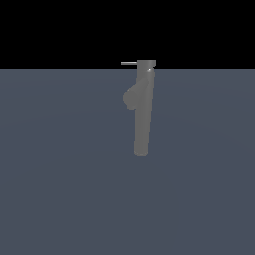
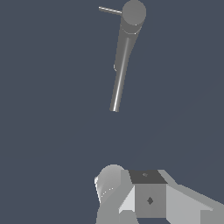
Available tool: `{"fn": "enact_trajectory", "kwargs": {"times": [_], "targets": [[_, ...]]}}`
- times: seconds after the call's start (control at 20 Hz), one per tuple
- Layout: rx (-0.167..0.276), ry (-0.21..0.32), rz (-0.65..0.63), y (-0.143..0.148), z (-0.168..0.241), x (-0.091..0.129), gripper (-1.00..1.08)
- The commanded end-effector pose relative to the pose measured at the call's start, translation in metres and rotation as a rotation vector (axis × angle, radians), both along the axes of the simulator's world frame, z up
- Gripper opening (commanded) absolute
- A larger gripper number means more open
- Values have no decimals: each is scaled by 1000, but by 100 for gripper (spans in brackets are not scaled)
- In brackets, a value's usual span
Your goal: Turn on the faucet by rotating a designated handle.
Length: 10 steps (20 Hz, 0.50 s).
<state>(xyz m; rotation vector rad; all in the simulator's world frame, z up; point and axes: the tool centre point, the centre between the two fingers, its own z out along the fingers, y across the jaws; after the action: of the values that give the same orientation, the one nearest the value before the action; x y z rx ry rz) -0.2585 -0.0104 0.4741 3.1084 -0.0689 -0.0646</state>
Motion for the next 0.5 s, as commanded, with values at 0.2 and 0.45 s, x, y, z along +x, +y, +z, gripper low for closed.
{"fn": "enact_trajectory", "kwargs": {"times": [0.2, 0.45], "targets": [[2, -2, 10, 4, 2, 3, -100], [7, -7, 34, 14, 6, 8, -100]]}}
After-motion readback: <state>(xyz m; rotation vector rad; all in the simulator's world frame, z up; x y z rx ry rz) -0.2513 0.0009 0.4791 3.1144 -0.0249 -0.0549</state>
